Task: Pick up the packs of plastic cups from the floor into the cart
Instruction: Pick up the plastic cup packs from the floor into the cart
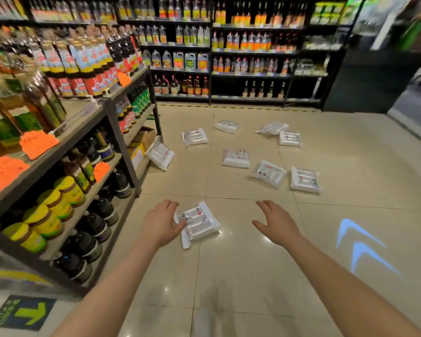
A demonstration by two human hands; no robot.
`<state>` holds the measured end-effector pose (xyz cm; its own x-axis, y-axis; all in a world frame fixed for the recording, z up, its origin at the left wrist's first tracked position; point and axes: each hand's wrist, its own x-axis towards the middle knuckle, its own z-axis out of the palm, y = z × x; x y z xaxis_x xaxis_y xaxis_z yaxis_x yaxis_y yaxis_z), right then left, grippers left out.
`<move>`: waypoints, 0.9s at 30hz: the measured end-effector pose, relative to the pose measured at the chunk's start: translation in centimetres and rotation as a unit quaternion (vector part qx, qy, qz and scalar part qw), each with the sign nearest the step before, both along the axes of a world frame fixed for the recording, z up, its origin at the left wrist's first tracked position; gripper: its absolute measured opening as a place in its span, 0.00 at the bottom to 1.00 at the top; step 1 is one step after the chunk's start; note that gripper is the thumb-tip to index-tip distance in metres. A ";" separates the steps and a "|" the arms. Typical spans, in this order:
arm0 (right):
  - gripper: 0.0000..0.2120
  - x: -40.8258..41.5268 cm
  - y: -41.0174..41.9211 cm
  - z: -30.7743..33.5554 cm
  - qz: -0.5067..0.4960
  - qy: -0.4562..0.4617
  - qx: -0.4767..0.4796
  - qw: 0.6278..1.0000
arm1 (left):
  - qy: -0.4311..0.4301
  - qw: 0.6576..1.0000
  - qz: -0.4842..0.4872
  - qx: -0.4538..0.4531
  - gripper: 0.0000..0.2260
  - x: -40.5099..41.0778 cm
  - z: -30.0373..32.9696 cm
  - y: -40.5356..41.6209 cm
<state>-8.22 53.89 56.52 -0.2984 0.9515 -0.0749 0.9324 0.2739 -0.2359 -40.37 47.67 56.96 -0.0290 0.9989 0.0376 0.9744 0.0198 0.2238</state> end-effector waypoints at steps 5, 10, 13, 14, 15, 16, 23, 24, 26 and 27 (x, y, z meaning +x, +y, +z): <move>0.30 -0.6 9.4 -0.7 -0.035 0.001 -0.020 0.999 | -0.008 1.000 -0.020 -0.008 0.25 -1.2 -1.1 11.3; 0.30 -2.4 18.5 -0.9 -0.055 0.011 -0.040 0.998 | -0.003 0.999 -0.028 -0.017 0.25 -3.5 -1.6 21.4; 0.30 -3.2 22.9 -1.4 -0.057 0.014 -0.050 0.997 | 0.003 0.999 -0.019 -0.028 0.25 -4.5 -2.2 25.6; 0.30 -3.5 24.2 -1.5 -0.056 0.015 -0.052 0.997 | 0.002 0.999 -0.017 -0.032 0.25 -4.8 -2.5 26.9; 0.30 -3.7 25.5 -1.7 -0.054 0.017 -0.055 0.997 | -0.002 0.999 -0.013 -0.037 0.25 -5.1 -2.8 28.1; 0.30 -3.9 26.9 -2.1 -0.050 0.018 -0.056 0.997 | -0.006 0.999 -0.010 -0.039 0.25 -5.4 -3.1 29.4; 0.30 -5.7 37.7 -5.7 -0.006 0.026 -0.094 0.995 | -0.039 0.996 0.052 -0.054 0.25 -7.5 -7.1 37.0; 0.30 -6.0 39.4 -6.5 0.003 0.027 -0.103 0.994 | -0.045 0.995 0.065 -0.059 0.25 -7.7 -8.0 38.0; 0.31 -6.4 43.0 -8.2 0.023 0.028 -0.129 0.991 | -0.059 0.991 0.099 -0.073 0.25 -8.1 -9.8 40.1; 0.31 -6.8 45.0 -9.2 0.033 0.027 -0.144 0.989 | -0.065 0.987 0.119 -0.080 0.25 -8.3 -10.8 41.2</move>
